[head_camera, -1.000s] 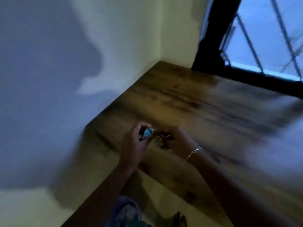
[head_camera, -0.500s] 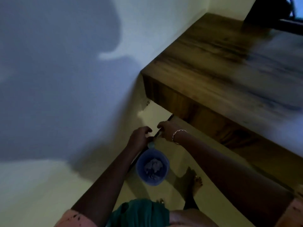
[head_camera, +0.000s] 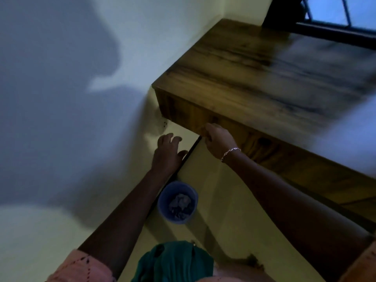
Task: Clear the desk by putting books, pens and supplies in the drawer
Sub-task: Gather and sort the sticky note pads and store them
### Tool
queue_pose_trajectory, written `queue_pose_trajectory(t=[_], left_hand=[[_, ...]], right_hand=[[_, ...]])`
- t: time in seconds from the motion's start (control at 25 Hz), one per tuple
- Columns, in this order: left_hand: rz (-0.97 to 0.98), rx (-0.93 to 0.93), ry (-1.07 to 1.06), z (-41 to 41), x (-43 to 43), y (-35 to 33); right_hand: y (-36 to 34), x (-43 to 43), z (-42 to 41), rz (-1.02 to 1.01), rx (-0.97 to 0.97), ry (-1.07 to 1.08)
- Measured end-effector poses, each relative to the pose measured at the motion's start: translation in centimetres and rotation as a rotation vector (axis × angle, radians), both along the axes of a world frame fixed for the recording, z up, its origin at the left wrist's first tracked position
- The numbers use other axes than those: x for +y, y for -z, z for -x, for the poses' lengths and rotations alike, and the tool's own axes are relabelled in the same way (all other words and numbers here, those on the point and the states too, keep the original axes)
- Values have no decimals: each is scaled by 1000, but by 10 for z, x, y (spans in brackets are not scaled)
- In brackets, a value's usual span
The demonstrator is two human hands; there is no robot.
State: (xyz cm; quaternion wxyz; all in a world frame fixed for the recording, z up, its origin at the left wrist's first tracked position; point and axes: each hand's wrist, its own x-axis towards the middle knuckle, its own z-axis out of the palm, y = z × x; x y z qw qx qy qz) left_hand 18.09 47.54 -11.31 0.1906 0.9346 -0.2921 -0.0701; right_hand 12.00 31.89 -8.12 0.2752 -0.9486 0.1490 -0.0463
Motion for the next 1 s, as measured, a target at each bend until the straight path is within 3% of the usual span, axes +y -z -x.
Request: queue_pose_trajectory(t=[0.12, 0.36, 0.64, 1.0], left_hand=[[64, -157, 95, 26, -51, -27], [147, -308, 296, 109, -203, -67], [170, -295, 545, 257, -357, -77], [199, -250, 874, 402, -484, -77]], right_hand=[[-17, -37, 34, 106, -142, 77], [-34, -157, 155, 303, -145, 160], [-40, -281, 333, 344, -46, 488], [-45, -366, 510, 328, 9, 866]])
